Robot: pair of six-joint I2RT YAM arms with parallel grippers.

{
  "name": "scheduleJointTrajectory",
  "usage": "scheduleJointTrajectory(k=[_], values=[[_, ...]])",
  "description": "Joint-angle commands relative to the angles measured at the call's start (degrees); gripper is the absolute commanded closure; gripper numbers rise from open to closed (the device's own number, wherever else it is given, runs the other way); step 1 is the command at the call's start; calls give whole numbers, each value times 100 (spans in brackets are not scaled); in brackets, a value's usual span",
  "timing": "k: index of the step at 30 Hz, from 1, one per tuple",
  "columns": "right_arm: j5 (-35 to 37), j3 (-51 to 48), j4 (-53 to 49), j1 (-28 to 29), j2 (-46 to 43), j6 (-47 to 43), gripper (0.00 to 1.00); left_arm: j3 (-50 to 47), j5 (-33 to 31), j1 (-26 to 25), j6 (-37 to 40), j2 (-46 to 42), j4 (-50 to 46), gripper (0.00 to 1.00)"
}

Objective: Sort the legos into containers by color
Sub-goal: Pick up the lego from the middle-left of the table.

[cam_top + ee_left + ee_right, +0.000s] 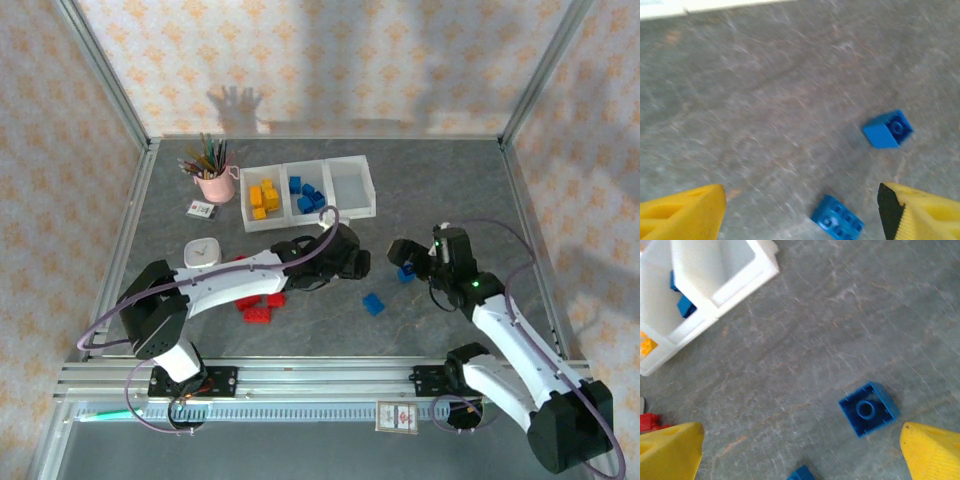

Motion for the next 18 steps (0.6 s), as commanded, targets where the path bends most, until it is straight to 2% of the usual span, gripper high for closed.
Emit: scheduleJointTrajectory(k=[1,11,18], values=[[257,-226,-357,-32,-226,363,0,30,187,-249,-282,293,218,17],[591,-347,-231,-49,-208,683,0,332,123,-713,-990,1174,147,12],[437,-409,38,-293,-174,582,0,398,-87,-841,-1430,1464,188,16]])
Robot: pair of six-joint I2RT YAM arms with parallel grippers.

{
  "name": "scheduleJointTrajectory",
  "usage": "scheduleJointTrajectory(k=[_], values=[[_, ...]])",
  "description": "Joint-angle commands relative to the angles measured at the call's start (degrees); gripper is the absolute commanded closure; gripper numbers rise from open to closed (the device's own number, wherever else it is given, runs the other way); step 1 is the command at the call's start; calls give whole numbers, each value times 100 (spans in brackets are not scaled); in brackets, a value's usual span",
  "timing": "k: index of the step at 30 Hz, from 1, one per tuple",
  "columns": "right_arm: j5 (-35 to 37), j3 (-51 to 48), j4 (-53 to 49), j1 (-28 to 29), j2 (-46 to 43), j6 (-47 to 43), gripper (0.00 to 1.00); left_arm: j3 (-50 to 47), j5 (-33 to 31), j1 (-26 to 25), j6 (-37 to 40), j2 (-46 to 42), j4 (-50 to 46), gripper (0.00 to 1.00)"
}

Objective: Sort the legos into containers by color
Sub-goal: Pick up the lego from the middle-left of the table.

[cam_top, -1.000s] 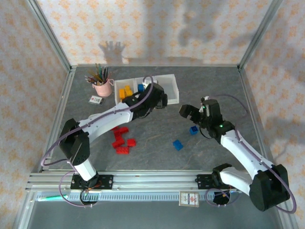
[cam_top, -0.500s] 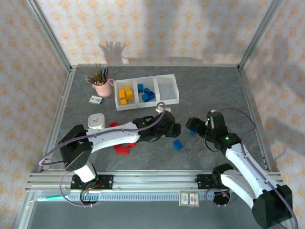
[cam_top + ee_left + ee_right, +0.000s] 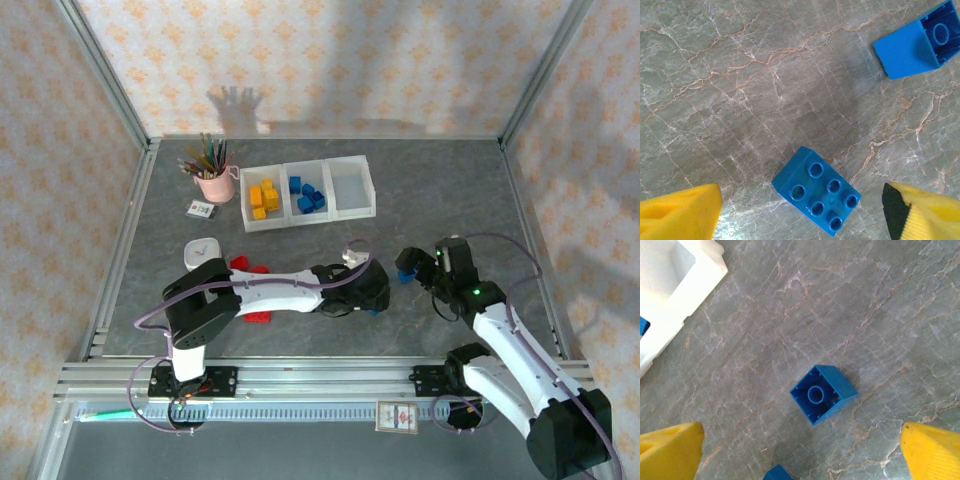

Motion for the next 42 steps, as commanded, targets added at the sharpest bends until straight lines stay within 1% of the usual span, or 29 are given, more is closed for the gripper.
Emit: scheduleJointTrajectory(k=[1,5,9,15,17,21,26,31,35,42], values=[[39,-82,200,-181,26,-24,0,199,-189,-86,-366,183,54,18],[-168,-123,293,-467,58,-113,0,320,-274,-186,-464,452,32,22],[-281,-93,356,-612,64,-188,0,514,-348,-247,-518,731,-66,25],[-340,-74,441,-679,153,-246,0,866,-733,-309,-473,1026,-370,33],[-368,-85,470,-696,181,-247,0,1035,-907,-309,-484,1188,-595,38],[-403,-118,517,-732,192,-281,0,1107,-972,-334,-478,1329,-530,45],[-439,-109,504,-777,195,-316,0,1434,-1250,-405,-446,1649,-908,52],[-440,-92,473,-786,189,-341,0,1447,-1221,-423,-455,1635,-859,59],[-404,-48,435,-786,139,-385,0,1423,-1349,-423,-454,1394,-850,64],[-685,138,411,-788,186,-562,0,1178,-1614,-423,-430,809,-851,64]])
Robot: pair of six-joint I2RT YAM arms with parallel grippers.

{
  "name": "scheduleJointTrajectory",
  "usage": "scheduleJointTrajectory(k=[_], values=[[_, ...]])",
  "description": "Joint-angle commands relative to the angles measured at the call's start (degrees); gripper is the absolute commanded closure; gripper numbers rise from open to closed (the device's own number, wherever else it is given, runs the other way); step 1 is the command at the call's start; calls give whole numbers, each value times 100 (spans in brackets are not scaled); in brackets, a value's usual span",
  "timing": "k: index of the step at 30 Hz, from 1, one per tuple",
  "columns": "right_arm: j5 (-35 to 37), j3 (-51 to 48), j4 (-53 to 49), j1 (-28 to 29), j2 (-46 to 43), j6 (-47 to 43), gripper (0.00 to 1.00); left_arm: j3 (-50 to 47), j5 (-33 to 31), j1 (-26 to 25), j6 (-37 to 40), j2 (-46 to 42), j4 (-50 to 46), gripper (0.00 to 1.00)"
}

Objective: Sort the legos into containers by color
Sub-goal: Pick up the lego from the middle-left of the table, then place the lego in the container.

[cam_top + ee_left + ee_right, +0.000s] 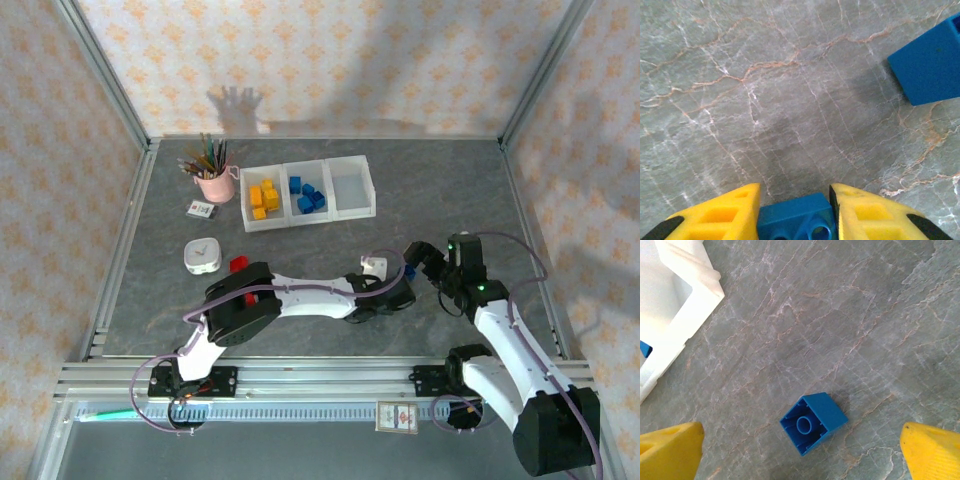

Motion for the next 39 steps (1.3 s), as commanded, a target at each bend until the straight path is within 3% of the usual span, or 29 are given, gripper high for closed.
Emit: scheduleJointTrajectory(k=[1,7,13,16,24,30,35,39], values=[[-222,245,13,-28,-5,-220,0,-184,-409,9,-3,-549,-124,64],[-654,550,47,39,299,-378,0,-538,-806,291,215,-1272,-245,63],[-636,787,316,517,557,-228,0,-651,-1243,1210,847,-1831,-326,63],[-629,830,565,796,672,-32,0,-560,-1141,1873,1300,-1887,-96,64],[-418,991,971,1295,998,305,0,654,-850,3172,2227,-683,294,64],[-362,1202,909,1309,1216,208,0,2069,-939,3664,2611,469,26,64],[-154,1435,677,1311,1214,100,0,2610,-796,3833,2720,727,-253,43],[-36,1496,628,1291,1177,88,0,2393,-445,3825,2762,348,-100,39]])
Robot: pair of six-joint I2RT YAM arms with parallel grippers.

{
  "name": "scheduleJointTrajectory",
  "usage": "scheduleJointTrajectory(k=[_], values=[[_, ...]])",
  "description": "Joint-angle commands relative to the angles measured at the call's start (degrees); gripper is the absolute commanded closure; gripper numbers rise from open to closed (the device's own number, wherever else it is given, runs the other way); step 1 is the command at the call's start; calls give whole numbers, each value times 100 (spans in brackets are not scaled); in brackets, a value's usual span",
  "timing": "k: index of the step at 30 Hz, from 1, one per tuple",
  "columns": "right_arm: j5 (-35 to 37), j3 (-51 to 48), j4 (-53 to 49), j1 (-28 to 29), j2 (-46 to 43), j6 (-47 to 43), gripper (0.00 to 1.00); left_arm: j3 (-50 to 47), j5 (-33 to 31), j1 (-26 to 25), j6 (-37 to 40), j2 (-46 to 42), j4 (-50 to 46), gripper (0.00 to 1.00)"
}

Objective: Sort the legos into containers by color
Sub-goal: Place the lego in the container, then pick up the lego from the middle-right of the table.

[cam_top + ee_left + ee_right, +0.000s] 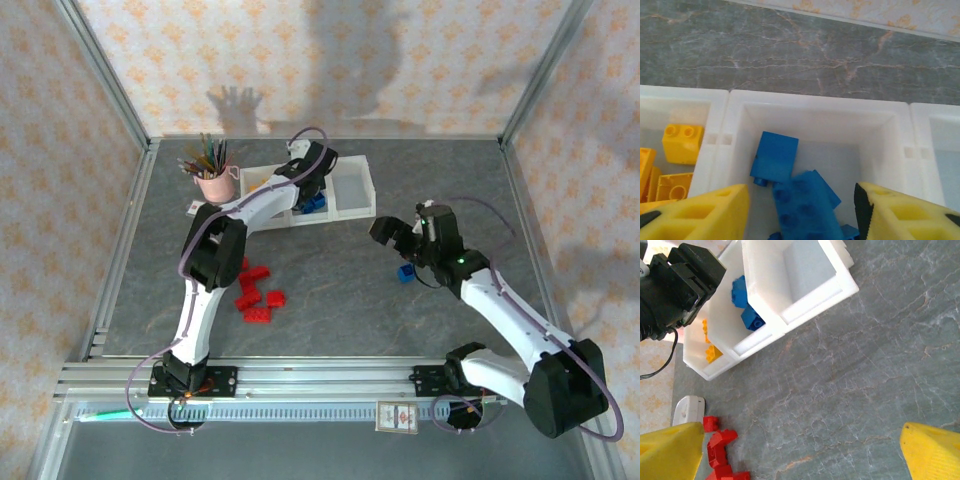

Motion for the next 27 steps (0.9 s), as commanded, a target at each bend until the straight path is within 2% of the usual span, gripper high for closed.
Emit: scheduleJointTrajectory(k=[1,8,16,21,27], values=[[266,170,-145,-2,-89,-92,0,-67,369,-49,161,-551,5,38],[249,52,-303,-354,-433,-80,0,-1092,1214,-402,135,-1681,475,36],[482,-157,-920,-894,-1053,-230,0,-2643,1886,-1528,16,-2881,1359,30],[950,-263,-1470,-946,-1362,-110,0,-3568,2323,-2198,110,-3095,2427,29],[1471,-341,-2063,-946,-1779,144,0,-4190,2352,-2731,597,-2752,3544,26]])
